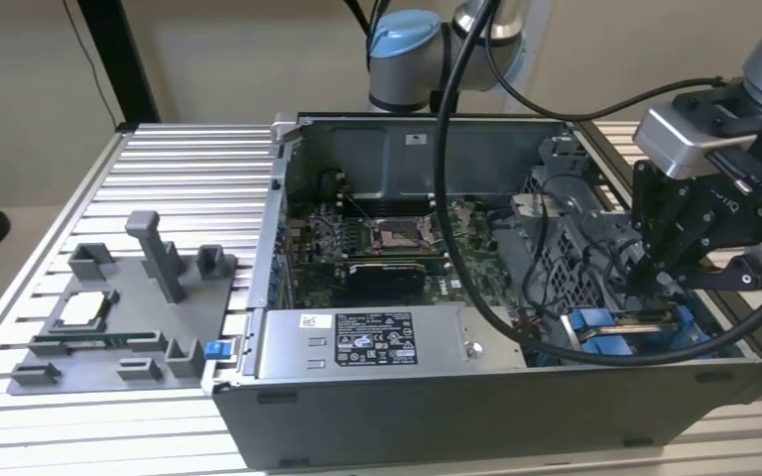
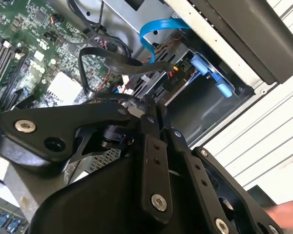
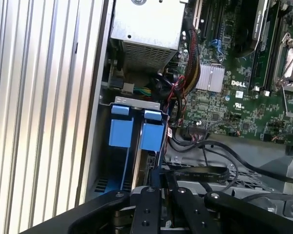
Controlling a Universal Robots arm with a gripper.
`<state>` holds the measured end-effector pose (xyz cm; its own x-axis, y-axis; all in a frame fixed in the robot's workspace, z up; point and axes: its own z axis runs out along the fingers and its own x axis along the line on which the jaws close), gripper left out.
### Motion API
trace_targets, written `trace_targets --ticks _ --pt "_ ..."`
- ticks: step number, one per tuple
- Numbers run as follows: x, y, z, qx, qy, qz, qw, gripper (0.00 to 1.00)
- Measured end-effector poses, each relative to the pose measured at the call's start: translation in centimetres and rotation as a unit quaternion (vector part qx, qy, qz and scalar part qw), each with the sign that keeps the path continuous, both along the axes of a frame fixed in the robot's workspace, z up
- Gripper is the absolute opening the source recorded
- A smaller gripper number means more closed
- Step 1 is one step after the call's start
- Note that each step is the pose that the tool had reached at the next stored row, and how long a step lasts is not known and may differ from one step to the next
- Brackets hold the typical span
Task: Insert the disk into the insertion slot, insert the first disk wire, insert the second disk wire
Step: 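Insert the second disk wire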
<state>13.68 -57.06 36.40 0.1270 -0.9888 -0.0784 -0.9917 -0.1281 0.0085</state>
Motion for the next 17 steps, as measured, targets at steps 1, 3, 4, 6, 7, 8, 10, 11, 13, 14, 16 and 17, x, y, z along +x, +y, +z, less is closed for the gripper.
trace_targets --ticks 1,3,4,6,7,8,10,11,13,14,16,17 --pt "0.0 -0.02 0.0 -0.0001 0.0 0.0 1.0 0.0" --pt "0.01 -0.08 0.0 -0.0002 0.0 0.0 1.0 0.0" --pt "0.02 -0.1 0.0 -0.0001 0.0 0.0 1.0 0.0" --pt "0.02 -0.15 -0.03 0.0 0.0 0.0 1.0 0.0" --pt "0.02 -0.17 -0.04 0.0 0.0 0.0 1.0 0.0" --pt "0.02 -0.21 -0.04 -0.0001 0.0 0.0 1.0 0.0" --pt "0.02 -0.35 -0.07 -0.0001 0.0 0.0 1.0 0.0" --pt "0.02 -0.41 -0.09 -0.0001 0.0 0.0 1.0 0.0" --pt "0.02 -0.5 -0.18 0.0 0.0 0.0 1.0 0.0" --pt "0.03 -0.54 -0.24 0.0 0.0 0.0 1.0 0.0" --pt "0.06 -0.62 -0.34 -0.0001 0.0 0.0 1.0 0.0" --pt "0.1 -0.65 -0.38 -0.0001 0.0 0.001 1.0 0.0"
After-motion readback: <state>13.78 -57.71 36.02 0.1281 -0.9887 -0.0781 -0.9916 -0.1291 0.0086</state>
